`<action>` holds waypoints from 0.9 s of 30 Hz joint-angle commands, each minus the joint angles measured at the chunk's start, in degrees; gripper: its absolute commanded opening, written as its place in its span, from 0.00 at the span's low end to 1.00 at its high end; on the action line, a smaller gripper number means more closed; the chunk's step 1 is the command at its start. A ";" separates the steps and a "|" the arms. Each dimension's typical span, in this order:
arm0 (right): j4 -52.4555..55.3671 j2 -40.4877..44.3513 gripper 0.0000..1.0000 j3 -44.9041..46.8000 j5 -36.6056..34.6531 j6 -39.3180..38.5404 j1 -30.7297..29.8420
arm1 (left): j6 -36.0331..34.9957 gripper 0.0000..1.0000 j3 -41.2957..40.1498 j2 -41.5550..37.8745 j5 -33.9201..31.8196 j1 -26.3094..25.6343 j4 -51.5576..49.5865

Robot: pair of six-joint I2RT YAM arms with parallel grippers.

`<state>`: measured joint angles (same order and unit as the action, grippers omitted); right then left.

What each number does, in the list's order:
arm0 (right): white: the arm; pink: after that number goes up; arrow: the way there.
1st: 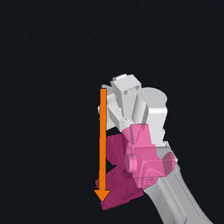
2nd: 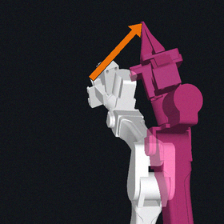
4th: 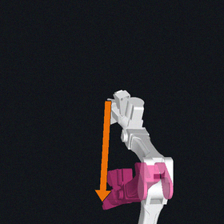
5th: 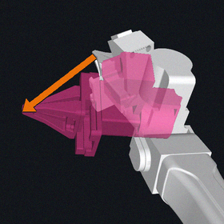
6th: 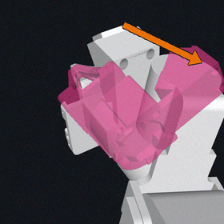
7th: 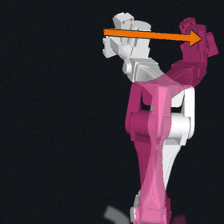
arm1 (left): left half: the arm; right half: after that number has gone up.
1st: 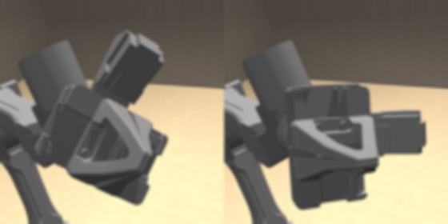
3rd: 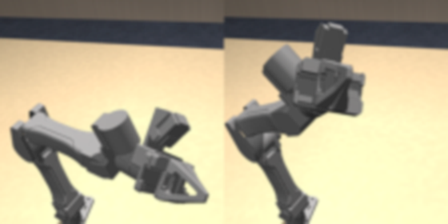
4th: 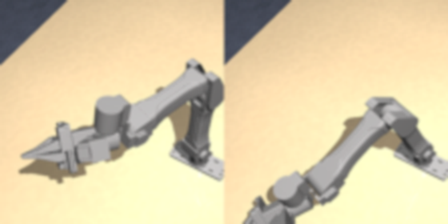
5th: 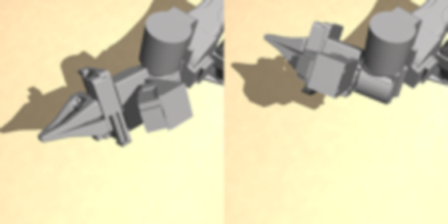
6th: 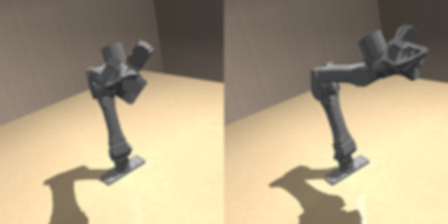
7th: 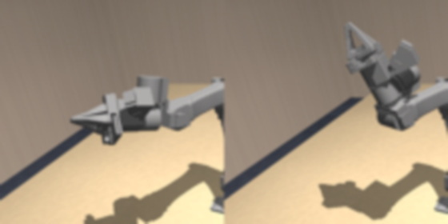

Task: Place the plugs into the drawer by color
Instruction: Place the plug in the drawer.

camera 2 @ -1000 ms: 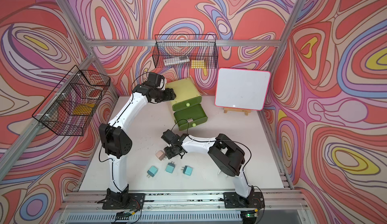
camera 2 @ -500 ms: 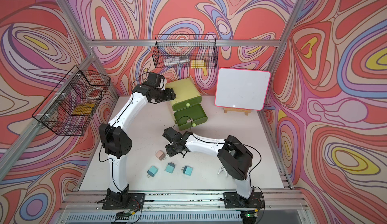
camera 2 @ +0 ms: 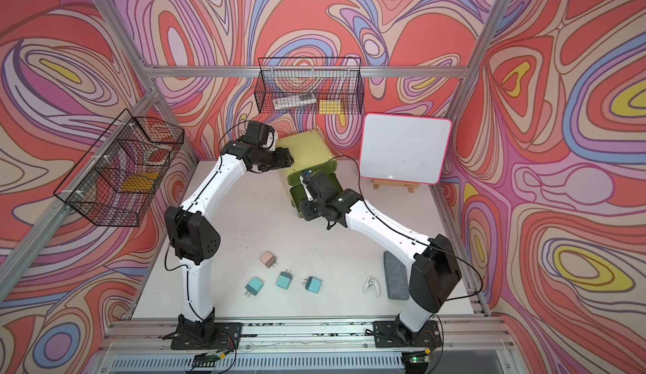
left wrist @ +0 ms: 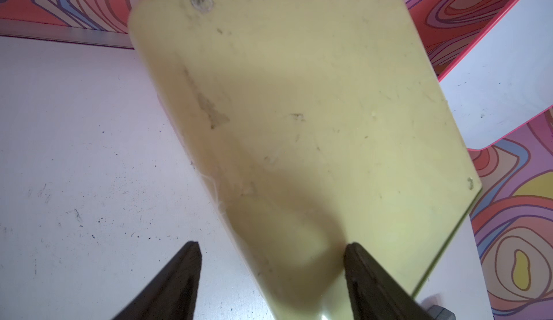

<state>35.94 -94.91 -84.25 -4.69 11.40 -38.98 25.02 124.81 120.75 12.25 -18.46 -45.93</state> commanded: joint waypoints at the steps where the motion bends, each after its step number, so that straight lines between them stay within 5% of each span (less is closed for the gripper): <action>1: -0.44 -1.90 0.39 -2.32 0.30 -4.13 3.40 | -1.25 0.75 0.52 -1.74 -0.17 -0.43 -2.25; 27: -3.55 -16.81 0.38 -9.87 3.92 -3.79 8.13 | -1.89 0.75 1.66 -0.87 -0.45 -0.44 -3.02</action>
<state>33.65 -110.41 -92.82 -1.45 6.92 -31.16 23.97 125.21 120.75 12.21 -18.46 -46.85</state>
